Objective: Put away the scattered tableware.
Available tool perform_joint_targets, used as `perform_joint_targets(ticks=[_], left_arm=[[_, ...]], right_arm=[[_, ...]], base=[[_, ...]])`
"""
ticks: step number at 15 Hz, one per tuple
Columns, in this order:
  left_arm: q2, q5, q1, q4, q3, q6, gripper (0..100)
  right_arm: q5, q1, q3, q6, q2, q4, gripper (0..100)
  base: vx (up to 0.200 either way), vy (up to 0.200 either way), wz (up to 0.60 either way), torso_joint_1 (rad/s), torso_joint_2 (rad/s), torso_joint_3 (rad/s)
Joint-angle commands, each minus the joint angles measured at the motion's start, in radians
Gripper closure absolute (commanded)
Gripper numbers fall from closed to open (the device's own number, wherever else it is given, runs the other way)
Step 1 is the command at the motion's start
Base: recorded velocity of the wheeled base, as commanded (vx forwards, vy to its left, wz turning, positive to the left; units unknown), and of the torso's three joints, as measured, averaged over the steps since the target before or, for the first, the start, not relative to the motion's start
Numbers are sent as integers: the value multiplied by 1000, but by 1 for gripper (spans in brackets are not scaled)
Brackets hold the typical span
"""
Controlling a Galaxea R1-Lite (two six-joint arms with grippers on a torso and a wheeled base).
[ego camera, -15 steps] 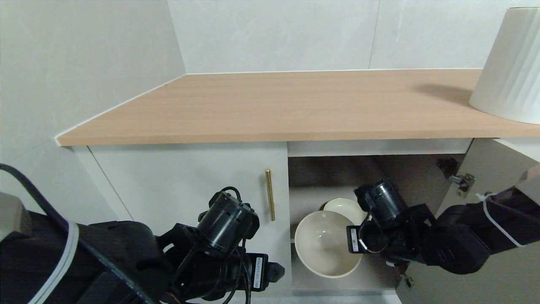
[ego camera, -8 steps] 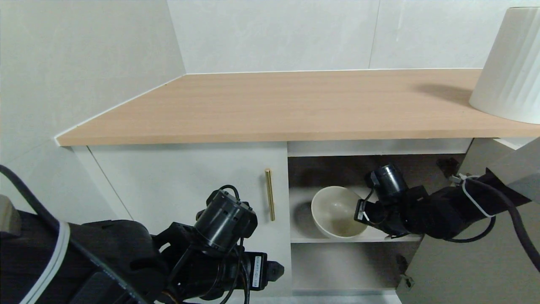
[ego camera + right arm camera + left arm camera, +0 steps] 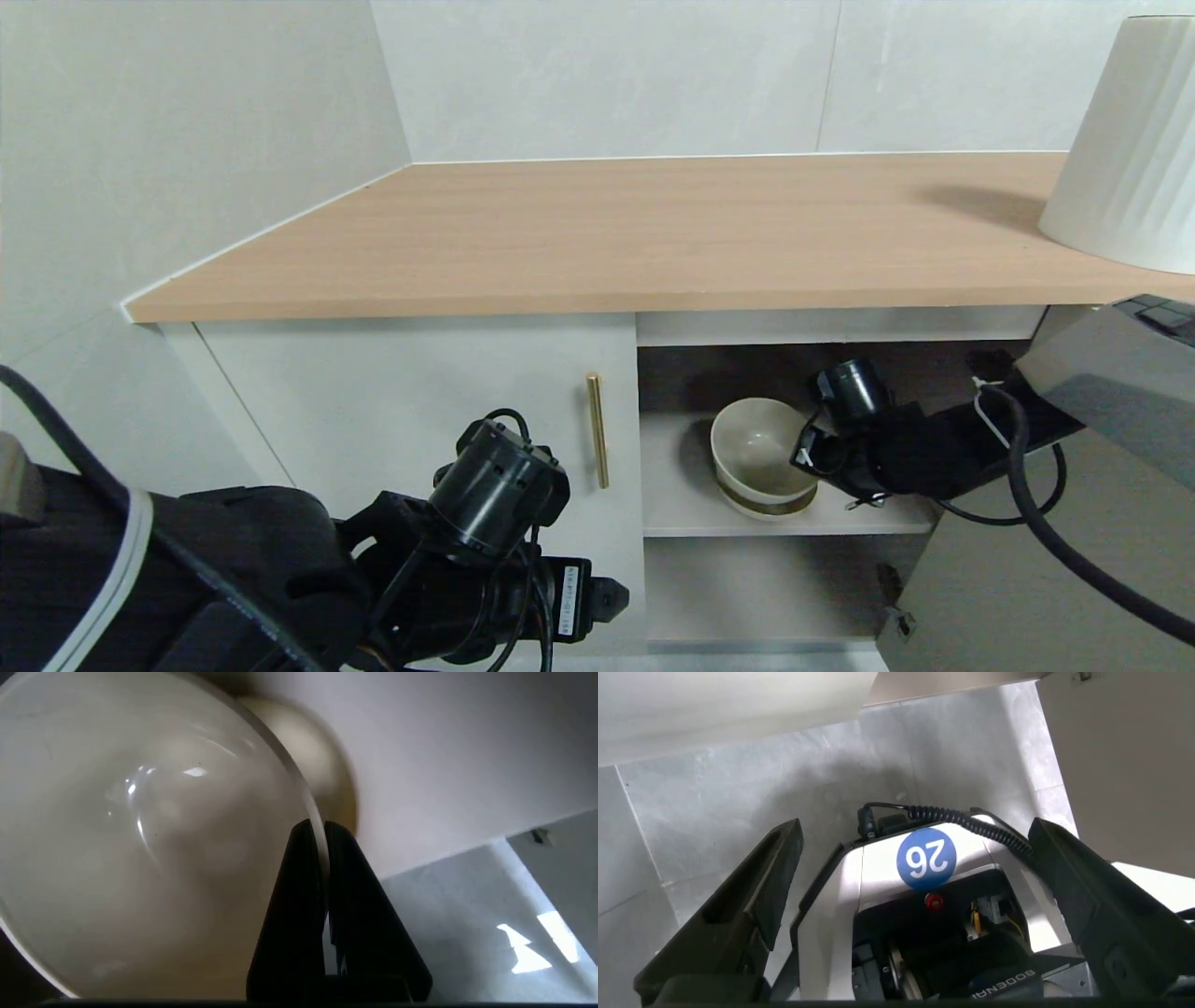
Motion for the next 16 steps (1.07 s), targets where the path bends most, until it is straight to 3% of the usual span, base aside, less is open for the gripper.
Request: perform_joint_targets(ticks=[1,12,13,16], left_arm=[[-1,1,0,0,0,0,0],[-1,1,0,0,0,0,0],[1,1,0,0,0,0,0],[1,1,0,1,0,0,0]], right_arm=[[-5,-10,-23,0,40,0,100],[-21,-16,-50,-2,72,1,100],[-28,-16,-50,-2,72,1,0],[-30,-13,-47,-3,69,1,0]], base=[[0,0,0,0,0,0],[0,0,0,0,0,0],[0,0,0,0,0,0],[0,0,0,0,0,0]])
